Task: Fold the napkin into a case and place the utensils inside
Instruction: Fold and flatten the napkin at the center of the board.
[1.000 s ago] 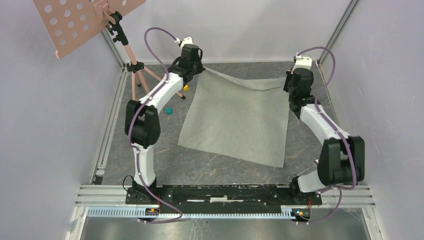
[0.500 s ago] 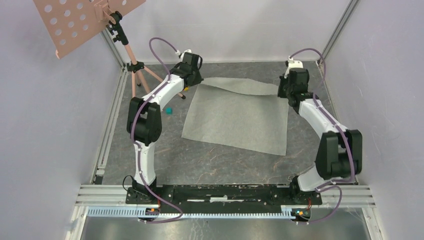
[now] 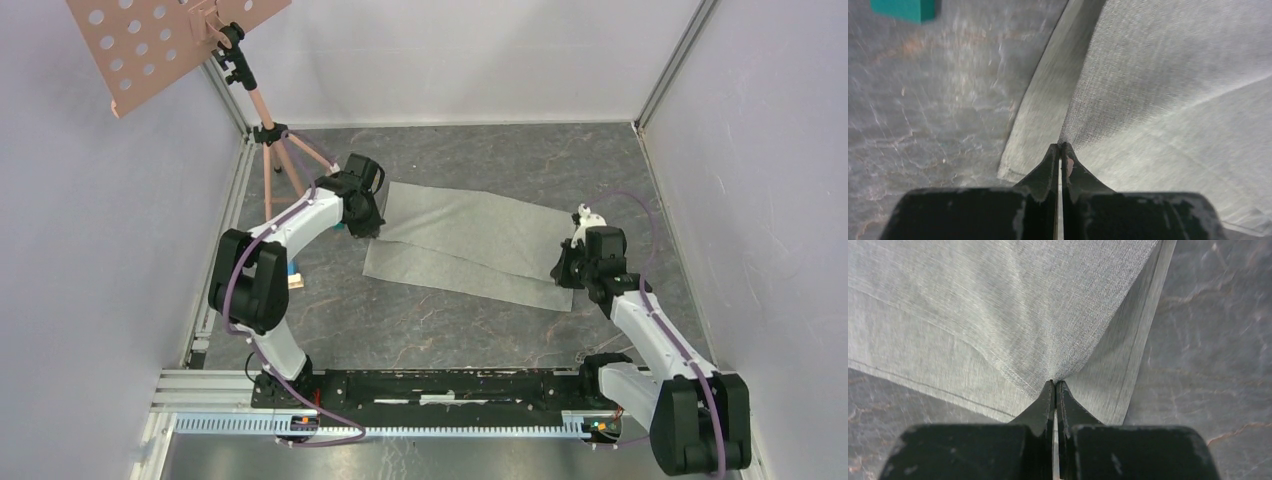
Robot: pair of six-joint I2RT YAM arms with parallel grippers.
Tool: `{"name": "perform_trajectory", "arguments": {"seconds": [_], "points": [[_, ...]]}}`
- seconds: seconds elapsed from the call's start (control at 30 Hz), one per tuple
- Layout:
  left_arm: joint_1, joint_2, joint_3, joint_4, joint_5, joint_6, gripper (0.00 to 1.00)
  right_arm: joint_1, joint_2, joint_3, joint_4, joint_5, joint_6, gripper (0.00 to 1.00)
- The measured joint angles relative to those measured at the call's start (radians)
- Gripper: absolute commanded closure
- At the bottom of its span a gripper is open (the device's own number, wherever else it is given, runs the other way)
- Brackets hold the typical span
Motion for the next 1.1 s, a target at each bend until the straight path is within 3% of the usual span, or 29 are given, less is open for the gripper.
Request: {"name": "perform_trajectory", "arguments": {"seconds": [0.27,0.73,1.1], "points": [[0.0,-0.01,-0.141,-0.029,0.041,0.01,0.98,0.0,-0.103,-0.097,-0.042,-0.006,-0.01,1.0],[0.0,-0.056,-0.143,-0.053,0.002,0.071,0.98,0.0,-0.084,-0.093,-0.137,0.141,0.025,1.0],[0.0,-0.003,-0.145,-0.069,-0.003,0.073,0.98,0.0,-0.037,-0.092,-0.127,0.155,0.029,1.0]]}}
